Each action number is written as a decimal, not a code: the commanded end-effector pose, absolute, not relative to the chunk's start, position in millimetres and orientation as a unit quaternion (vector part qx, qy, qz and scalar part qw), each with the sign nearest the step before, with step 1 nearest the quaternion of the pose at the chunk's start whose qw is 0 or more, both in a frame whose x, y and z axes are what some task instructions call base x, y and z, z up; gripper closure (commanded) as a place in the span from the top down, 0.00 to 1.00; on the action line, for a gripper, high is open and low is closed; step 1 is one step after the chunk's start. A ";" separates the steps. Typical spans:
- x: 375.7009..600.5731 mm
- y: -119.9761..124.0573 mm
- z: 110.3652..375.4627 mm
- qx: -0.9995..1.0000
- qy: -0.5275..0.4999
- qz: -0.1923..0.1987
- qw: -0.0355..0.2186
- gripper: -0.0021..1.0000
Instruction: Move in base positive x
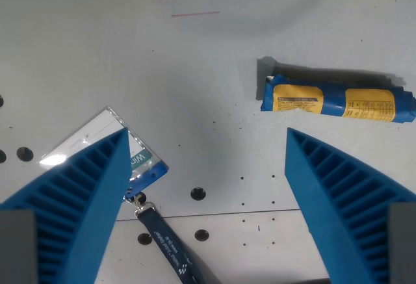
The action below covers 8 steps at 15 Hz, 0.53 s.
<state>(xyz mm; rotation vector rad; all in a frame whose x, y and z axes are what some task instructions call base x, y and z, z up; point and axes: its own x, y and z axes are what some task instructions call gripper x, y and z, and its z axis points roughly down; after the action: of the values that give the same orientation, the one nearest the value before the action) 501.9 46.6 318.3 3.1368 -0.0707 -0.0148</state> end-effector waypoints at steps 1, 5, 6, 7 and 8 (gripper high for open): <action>506.8 46.8 320.0 1.000 -0.023 -0.003 0.002 1.00; 526.9 47.7 320.0 1.000 -0.023 -0.003 0.002 1.00; 531.9 48.0 319.9 1.000 -0.023 -0.003 0.002 1.00; 536.9 48.2 319.7 1.000 -0.023 -0.003 0.002 1.00; 541.9 48.4 319.5 1.000 -0.023 -0.003 0.002 1.00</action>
<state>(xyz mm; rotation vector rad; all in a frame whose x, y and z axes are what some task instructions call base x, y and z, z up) 529.7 49.2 318.2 3.1437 -0.0708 0.0438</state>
